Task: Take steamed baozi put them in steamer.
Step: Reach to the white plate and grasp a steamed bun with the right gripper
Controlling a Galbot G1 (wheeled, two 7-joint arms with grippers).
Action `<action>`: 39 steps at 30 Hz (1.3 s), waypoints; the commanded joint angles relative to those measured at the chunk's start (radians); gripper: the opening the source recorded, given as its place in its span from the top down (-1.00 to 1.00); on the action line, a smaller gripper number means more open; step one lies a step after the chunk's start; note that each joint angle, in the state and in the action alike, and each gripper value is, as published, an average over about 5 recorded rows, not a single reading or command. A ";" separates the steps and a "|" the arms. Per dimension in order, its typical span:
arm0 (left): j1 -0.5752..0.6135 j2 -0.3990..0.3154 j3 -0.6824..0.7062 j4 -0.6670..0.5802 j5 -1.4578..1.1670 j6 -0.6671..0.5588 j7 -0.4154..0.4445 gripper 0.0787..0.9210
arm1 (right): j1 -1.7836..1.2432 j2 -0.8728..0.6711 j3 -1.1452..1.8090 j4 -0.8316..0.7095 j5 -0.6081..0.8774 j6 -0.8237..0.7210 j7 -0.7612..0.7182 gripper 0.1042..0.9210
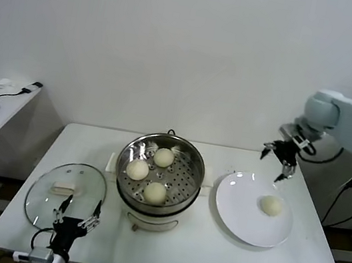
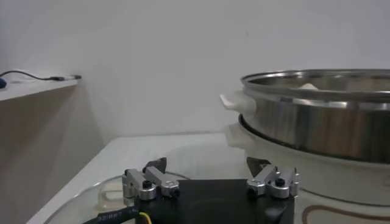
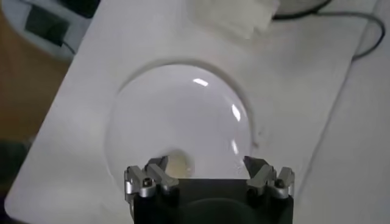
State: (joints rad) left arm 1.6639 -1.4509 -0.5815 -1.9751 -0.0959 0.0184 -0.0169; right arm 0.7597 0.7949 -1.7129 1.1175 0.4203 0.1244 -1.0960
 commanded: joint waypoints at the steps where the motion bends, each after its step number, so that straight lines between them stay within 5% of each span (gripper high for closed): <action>1: 0.001 0.000 0.000 0.000 0.000 0.001 0.000 -0.77 | -0.375 -0.099 0.249 -0.170 -0.079 -0.168 0.038 -0.76; 21: 0.026 -0.025 -0.005 0.009 0.020 -0.006 0.000 -0.77 | -0.588 0.048 0.471 -0.388 -0.224 -0.122 0.099 -0.76; 32: 0.026 -0.024 -0.004 0.009 0.019 -0.009 -0.001 -0.77 | -0.558 0.045 0.441 -0.356 -0.251 -0.128 0.077 -0.73; 39: 0.030 -0.021 -0.004 0.006 0.016 -0.009 -0.001 -0.77 | -0.506 0.025 0.432 -0.299 -0.234 -0.148 0.094 -0.50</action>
State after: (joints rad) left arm 1.6925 -1.4738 -0.5835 -1.9684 -0.0798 0.0095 -0.0182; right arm 0.2291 0.8285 -1.2827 0.7809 0.1875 -0.0064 -1.0097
